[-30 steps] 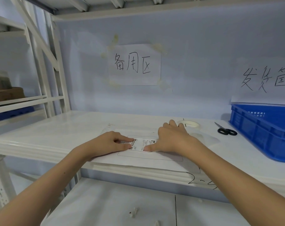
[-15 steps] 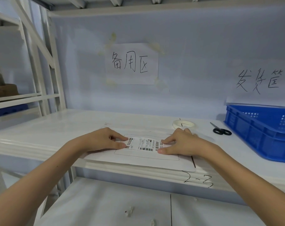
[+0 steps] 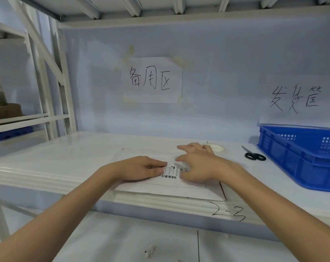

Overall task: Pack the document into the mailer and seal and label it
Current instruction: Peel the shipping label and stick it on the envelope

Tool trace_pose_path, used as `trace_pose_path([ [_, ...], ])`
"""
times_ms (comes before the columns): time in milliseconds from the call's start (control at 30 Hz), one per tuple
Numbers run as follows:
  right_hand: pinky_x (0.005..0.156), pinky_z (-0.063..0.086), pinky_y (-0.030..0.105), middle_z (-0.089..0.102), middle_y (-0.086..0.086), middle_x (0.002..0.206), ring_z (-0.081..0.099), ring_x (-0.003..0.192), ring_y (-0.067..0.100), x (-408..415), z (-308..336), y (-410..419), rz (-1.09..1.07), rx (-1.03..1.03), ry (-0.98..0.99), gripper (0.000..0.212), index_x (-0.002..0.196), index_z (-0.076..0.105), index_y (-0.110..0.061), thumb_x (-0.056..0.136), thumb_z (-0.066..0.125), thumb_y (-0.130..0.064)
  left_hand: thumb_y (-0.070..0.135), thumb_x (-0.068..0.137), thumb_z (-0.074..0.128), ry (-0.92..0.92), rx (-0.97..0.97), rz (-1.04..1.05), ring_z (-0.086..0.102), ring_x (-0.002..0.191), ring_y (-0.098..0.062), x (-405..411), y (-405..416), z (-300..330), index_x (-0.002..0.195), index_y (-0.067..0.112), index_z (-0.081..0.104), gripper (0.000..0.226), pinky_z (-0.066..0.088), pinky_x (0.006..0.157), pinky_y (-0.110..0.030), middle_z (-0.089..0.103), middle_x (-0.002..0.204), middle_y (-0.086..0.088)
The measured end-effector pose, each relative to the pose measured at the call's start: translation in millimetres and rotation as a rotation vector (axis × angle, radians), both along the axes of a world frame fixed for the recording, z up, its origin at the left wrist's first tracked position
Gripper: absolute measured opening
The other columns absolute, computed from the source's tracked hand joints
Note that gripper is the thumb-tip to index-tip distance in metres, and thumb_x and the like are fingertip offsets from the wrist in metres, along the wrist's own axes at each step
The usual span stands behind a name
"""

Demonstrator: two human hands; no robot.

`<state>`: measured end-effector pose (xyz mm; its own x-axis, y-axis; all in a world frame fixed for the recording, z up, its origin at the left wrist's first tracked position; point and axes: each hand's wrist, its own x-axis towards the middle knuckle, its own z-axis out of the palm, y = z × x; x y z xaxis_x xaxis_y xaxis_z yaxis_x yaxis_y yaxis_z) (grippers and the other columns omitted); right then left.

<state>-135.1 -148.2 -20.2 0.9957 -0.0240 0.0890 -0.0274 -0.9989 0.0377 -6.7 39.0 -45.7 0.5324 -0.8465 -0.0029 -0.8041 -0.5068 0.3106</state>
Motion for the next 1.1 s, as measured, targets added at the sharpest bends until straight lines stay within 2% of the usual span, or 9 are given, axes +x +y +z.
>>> trace_pose_path([
  [67, 0.12, -0.001, 0.041, 0.007, -0.005, 0.165, -0.001, 0.151, 0.014, -2.9, -15.4, 9.2, 0.078, 0.086, 0.036, 0.06, 0.152, 0.031, -0.028, 0.098, 0.038, -0.053, 0.053, 0.101, 0.037, -0.001, 0.034, -0.012, 0.026, 0.145, -0.005, -1.3, 4.1, -6.7, 0.153, 0.038, 0.03, 0.054, 0.016, 0.119, -0.025, 0.029, 0.158, 0.019],
  [133, 0.122, -0.006, 0.036, 0.0, -0.01, 0.165, -0.006, 0.15, 0.007, -6.1, -31.6, 14.7, 0.088, 0.177, 0.153, 0.067, 0.157, 0.013, -0.026, 0.1, 0.022, -0.059, 0.051, 0.104, 0.032, 0.014, 0.046, -0.01, 0.013, 0.148, -0.002, -1.8, 7.6, -12.3, 0.156, 0.035, 0.02, 0.056, 0.004, 0.12, -0.025, 0.017, 0.161, 0.02],
  [233, 0.122, -0.005, 0.031, -0.006, -0.014, 0.164, -0.007, 0.148, 0.0, -7.5, -40.4, 6.6, 0.071, 0.203, 0.184, 0.071, 0.157, 0.001, -0.027, 0.098, 0.013, -0.064, 0.049, 0.106, 0.022, -0.06, 0.128, -0.003, 0.0, 0.15, 0.0, 1.7, 9.0, -16.3, 0.158, 0.032, 0.008, 0.056, -0.005, 0.122, -0.031, 0.003, 0.164, 0.018],
  [433, 0.123, -0.001, 0.031, -0.003, -0.017, 0.163, -0.005, 0.148, 0.0, -15.1, -42.7, -23.9, 0.003, 0.202, 0.179, 0.063, 0.157, 0.003, -0.028, 0.101, 0.01, -0.056, 0.047, 0.106, 0.017, -0.097, 0.182, 0.044, -0.005, 0.151, -0.004, 10.8, 18.2, -18.0, 0.158, 0.032, 0.002, 0.056, -0.005, 0.122, -0.033, -0.005, 0.164, 0.018],
  [633, 0.122, -0.001, 0.031, 0.002, -0.018, 0.163, -0.002, 0.149, 0.001, -15.7, -46.1, -26.8, -0.006, 0.257, 0.121, 0.059, 0.157, 0.009, -0.03, 0.102, 0.019, -0.051, 0.044, 0.107, 0.016, -0.109, 0.173, 0.082, -0.004, 0.152, -0.01, 19.9, 28.6, -20.2, 0.156, 0.034, 0.003, 0.052, -0.001, 0.124, -0.036, -0.003, 0.164, 0.017],
  [767, 0.122, 0.0, 0.03, 0.002, -0.016, 0.163, -0.002, 0.149, 0.001, -16.3, -47.4, -25.6, -0.008, 0.26, 0.104, 0.061, 0.157, 0.009, -0.028, 0.102, 0.021, -0.051, 0.044, 0.107, 0.02, -0.094, 0.133, 0.082, -0.001, 0.152, -0.01, 19.5, 29.2, -21.9, 0.156, 0.036, 0.007, 0.051, 0.0, 0.124, -0.035, 0.001, 0.164, 0.017],
  [967, 0.118, 0.0, 0.023, 0.003, -0.009, 0.164, 0.0, 0.15, 0.005, -20.3, -44.6, -23.3, -0.02, 0.275, 0.07, 0.064, 0.157, 0.011, -0.02, 0.103, 0.027, -0.05, 0.047, 0.105, 0.027, -0.063, 0.027, 0.109, 0.005, 0.151, -0.007, 15.4, 32.6, -23.4, 0.154, 0.042, 0.019, 0.05, 0.001, 0.122, -0.028, 0.01, 0.162, 0.021],
  [1100, 0.118, 0.003, 0.025, 0.006, -0.008, 0.164, 0.001, 0.151, 0.008, -20.3, -43.7, -24.2, -0.028, 0.321, 0.053, 0.064, 0.157, 0.017, -0.021, 0.102, 0.031, -0.051, 0.048, 0.104, 0.032, -0.01, -0.038, 0.121, 0.007, 0.151, -0.005, 13.3, 34.8, -22.4, 0.152, 0.043, 0.026, 0.049, 0.002, 0.119, -0.025, 0.011, 0.162, 0.022],
])
